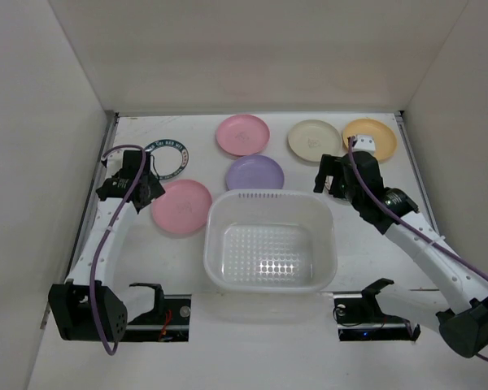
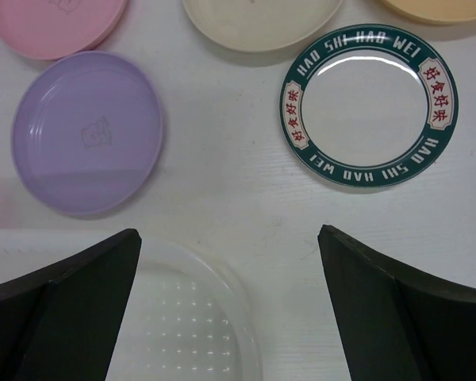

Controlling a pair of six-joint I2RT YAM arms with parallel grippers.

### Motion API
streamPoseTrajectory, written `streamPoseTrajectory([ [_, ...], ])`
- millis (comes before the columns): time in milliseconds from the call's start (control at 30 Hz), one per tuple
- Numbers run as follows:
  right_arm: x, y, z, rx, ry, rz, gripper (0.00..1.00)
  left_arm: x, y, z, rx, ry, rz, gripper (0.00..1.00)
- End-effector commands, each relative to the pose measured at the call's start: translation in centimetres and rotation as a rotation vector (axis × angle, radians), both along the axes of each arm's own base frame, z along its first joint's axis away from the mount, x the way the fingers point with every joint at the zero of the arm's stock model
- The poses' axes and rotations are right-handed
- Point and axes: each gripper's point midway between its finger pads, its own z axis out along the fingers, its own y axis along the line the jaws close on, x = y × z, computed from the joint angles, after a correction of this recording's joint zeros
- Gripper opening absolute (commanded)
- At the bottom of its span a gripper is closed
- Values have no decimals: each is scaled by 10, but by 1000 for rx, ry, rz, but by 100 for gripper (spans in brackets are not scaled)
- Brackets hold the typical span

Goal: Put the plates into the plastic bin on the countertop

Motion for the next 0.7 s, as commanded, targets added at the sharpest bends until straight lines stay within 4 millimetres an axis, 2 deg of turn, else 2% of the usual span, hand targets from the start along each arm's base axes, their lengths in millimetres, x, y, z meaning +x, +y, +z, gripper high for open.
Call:
streamPoseTrajectory([
  [0,4,9,17,20,-37,18,100,-9,5,10,-16,-66,56,100],
  [133,4,14,15,17,-33,32,100,-10,7,11,-22,-95,64,100],
  [333,3,18,14,16,-30,44,100,-13,6,1,-62,-59,78,100],
  [467,1,20,16,17,-36,54,100,-17,2,-1,-116,-127,91,100],
  [533,-3,21,17,22,-39,60,100,-20,4,-6,-170,-174,127,100],
  [667,-10,26,13,36,-39,78,100,-27,4,-29,-303,-137,175,100],
])
